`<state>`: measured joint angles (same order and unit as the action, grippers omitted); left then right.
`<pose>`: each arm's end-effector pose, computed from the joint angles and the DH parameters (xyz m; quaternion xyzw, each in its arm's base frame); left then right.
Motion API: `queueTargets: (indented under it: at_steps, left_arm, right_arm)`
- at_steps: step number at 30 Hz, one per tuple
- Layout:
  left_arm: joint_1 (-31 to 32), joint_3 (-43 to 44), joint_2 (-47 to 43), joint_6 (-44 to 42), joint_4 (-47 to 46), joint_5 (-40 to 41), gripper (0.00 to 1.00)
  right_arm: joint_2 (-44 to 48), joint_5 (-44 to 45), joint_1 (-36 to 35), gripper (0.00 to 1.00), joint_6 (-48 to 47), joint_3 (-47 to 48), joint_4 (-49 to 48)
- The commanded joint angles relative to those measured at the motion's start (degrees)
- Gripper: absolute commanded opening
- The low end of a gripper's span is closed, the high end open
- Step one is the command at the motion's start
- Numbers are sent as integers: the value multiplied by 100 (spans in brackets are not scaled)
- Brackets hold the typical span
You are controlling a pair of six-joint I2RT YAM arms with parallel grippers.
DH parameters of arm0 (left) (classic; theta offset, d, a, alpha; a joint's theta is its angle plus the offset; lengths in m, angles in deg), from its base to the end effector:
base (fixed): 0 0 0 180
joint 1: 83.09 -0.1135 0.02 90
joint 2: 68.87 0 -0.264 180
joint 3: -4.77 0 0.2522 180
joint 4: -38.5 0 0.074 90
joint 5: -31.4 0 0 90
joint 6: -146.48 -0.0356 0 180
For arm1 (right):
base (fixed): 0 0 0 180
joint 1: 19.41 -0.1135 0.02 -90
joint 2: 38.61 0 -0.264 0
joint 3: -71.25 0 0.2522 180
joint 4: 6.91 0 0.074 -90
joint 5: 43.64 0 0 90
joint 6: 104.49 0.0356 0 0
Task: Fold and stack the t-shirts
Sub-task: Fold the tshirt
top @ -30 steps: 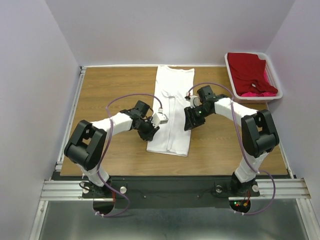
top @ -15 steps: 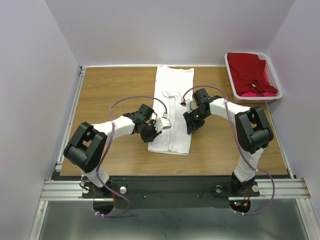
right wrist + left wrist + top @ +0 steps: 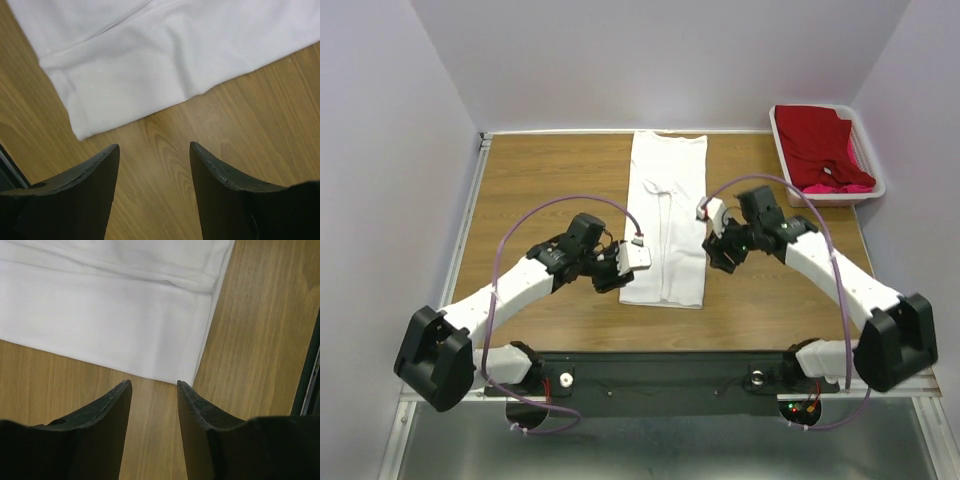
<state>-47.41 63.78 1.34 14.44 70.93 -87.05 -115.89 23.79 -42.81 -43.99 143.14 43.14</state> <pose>0.1966 -0.1621 0.2403 0.6344 0.6331 -0.2044 0.3936 0.2457 0.1212 0.2593 -0.4691 0.8125 0.1711 0.3008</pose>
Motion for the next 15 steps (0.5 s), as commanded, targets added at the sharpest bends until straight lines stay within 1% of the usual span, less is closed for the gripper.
queueTargets:
  at_steps: [1,3,4,7,8,11,15]
  left_arm:
    - [62,-489,-262,-953,-39,-240,54]
    - [79,-649,-376,-1383,-214,-214,57]
    - [79,-754,-368,-1568,-224,-205,57]
    - [106,-921,-254,-2061,-355,-188,57]
    - [114,-931,-150,-2149,-399,-188,57]
    - [123,-922,157,-2343,-496,-240,57]
    - [158,-790,545,-2502,-505,-267,57]
  right_arm:
    - [660,-196,-349,65,-1222,-878,-568]
    - [958,-82,-743,66,-1453,-1241,-816]
    - [1021,-12,-876,66,-1628,-1521,-1026]
    - [1170,94,-1350,66,-1778,-1917,-1430]
    - [1180,138,-1613,66,-1805,-1989,-1493]
    - [1136,261,-2044,63,-1910,-2278,-1730]
    - [925,428,-2169,59,-2095,-2543,-2056]
